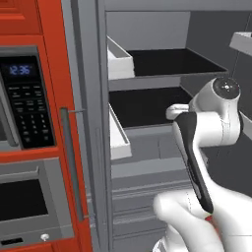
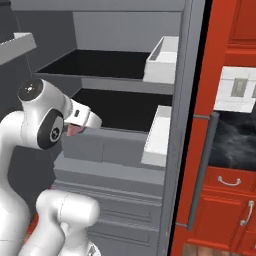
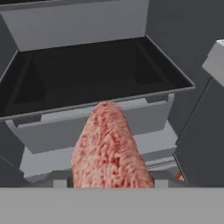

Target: Take the cheese, steak, and avocado from the fridge and place them on the plate on the dining counter to create an appetizer plate.

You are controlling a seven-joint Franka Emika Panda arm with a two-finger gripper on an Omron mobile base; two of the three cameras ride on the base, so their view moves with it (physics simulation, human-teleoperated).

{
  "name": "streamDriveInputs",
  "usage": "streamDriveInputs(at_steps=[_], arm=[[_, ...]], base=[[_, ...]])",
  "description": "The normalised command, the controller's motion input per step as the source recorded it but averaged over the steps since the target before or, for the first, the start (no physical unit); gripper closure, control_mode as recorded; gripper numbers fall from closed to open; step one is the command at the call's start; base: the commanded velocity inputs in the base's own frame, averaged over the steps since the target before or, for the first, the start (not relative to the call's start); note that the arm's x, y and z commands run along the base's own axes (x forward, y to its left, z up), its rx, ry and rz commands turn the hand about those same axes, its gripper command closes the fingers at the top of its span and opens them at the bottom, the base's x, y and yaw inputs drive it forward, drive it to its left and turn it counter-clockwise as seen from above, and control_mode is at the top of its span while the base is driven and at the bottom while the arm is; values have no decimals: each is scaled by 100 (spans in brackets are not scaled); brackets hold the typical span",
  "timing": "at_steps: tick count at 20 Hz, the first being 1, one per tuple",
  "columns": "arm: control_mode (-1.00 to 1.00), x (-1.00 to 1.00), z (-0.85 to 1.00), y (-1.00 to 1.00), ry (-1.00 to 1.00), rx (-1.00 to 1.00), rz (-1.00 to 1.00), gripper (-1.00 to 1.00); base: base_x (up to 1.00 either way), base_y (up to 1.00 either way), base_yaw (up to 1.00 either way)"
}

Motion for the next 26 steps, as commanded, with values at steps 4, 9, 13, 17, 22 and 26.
streamDriveInputs(at_steps=[4,9,13,17,22,26], arm=[[100,0,0,0,0,0,0,100],[100,0,0,0,0,0,0,100],[100,0,0,0,0,0,0,100],[100,0,0,0,0,0,0,100],[100,0,0,0,0,0,0,100],[100,0,0,0,0,0,0,100]], base=[[-100,-15,-7],[-92,-32,-43],[-29,-19,-81],[-17,-26,-82],[-1,-46,-81],[2,-55,-78]])
